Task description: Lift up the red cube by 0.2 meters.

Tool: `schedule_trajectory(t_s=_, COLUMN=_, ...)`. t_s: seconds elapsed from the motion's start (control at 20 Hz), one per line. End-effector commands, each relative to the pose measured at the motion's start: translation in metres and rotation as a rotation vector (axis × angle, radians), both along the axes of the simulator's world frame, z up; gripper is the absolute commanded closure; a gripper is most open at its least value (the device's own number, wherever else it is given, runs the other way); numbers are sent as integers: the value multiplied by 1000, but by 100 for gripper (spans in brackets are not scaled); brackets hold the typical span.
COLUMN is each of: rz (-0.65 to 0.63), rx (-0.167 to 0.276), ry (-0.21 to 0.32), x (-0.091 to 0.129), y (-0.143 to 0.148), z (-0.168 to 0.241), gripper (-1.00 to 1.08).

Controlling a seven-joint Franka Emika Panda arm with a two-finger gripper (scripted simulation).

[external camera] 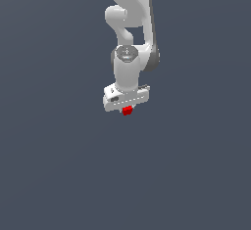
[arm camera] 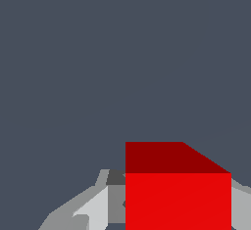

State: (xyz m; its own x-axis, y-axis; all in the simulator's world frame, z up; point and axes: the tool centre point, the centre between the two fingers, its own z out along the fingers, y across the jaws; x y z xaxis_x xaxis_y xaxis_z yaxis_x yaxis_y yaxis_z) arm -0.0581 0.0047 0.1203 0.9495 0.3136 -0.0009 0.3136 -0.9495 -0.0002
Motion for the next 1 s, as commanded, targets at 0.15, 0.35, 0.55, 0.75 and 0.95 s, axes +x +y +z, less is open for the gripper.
schedule_trajectory(t_s=0.15, rz=0, rx=0, ry=-1, x=0, y=0, z=51, gripper=108)
schedule_trajectory(t_s=0.35, rz=0, rx=1, ry=-1, x=0, y=0, z=79, gripper=108)
schedule_trajectory(t_s=0.55, rz=0, rx=1, ry=-1, x=1, y=0, z=98, gripper=108)
schedule_trajectory(t_s=0.75, rz=0, rx=1, ry=-1, x=2, y=0, z=108, gripper=108)
schedule_trajectory(t_s=0.95, rz=0, rx=0, ry=-1, x=3, y=0, z=110, gripper=108)
